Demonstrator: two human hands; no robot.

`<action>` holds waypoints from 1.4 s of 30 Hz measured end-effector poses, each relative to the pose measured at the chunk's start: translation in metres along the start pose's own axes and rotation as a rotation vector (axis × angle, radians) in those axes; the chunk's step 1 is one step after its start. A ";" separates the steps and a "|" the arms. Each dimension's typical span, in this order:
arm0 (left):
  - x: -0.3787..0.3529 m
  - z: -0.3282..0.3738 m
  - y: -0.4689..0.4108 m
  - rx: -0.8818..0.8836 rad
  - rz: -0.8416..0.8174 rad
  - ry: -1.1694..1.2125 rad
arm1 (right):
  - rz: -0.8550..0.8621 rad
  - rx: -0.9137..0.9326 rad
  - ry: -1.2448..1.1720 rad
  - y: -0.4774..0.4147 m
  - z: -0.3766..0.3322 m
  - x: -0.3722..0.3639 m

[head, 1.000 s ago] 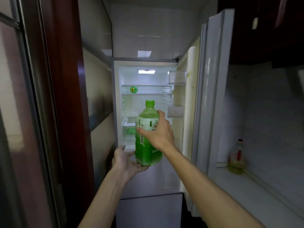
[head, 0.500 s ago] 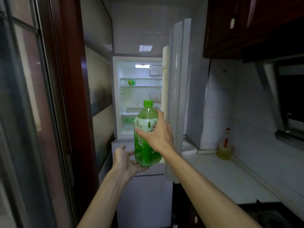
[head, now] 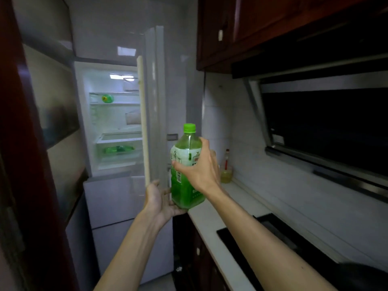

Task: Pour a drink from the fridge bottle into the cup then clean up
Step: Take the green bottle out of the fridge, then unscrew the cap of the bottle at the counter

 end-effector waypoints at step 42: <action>-0.256 -0.434 0.364 0.920 -0.948 -0.407 | 1.059 -0.702 0.475 0.409 0.203 0.449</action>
Point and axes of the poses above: each hand's wrist, its own y-axis away from the middle knuckle, its own x-axis out of the back of the hand, z = x × y, the point moved 10 cm from there along -y, towards the middle knuckle, and after that the axes turned 9 degrees about -x, right-handed, at the moved point
